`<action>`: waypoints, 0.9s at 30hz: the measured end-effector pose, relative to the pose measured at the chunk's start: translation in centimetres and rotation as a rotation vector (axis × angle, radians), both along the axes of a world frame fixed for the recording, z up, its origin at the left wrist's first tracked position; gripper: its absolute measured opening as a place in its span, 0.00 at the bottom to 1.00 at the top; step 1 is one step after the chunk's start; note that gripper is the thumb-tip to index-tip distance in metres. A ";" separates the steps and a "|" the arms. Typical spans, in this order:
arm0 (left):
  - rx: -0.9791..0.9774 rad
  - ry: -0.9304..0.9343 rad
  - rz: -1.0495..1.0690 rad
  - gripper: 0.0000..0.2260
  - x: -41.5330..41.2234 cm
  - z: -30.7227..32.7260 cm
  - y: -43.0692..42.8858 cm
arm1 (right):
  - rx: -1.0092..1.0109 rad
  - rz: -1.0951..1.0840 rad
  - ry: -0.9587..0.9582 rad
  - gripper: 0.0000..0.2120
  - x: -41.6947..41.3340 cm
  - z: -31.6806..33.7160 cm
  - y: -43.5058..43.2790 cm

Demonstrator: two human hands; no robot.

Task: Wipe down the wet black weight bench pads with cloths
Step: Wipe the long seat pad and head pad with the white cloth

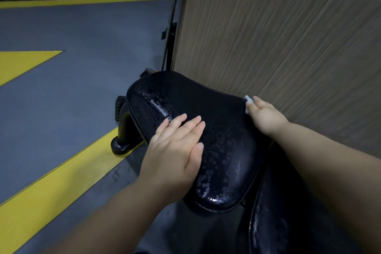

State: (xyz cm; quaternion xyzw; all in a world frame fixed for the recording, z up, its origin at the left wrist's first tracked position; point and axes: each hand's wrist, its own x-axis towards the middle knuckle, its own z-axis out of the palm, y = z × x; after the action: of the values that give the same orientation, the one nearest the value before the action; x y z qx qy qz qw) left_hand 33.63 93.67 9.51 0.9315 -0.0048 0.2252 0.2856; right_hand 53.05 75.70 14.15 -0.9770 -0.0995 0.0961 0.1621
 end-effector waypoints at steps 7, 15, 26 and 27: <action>-0.003 -0.035 0.019 0.22 0.3 -0.1 -0.1 | -0.138 0.083 -0.130 0.26 -4.1 0.2 1.1; -0.105 -0.112 0.077 0.23 -0.3 -1.0 -0.4 | -0.249 0.569 -0.160 0.31 -17.7 0.5 1.9; -0.173 -0.035 0.092 0.26 -1.2 -1.8 1.2 | -0.195 0.548 -0.218 0.33 -9.4 0.9 2.5; -0.178 -0.032 0.088 0.26 -1.1 -1.8 1.2 | -0.191 0.497 -0.194 0.30 -7.8 1.0 2.6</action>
State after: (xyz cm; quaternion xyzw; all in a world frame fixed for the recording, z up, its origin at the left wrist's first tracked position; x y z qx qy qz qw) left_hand 32.49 94.85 7.74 0.8980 0.0518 0.2520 0.3569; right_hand 45.29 78.27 15.12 -0.9382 -0.3414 0.0478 0.0305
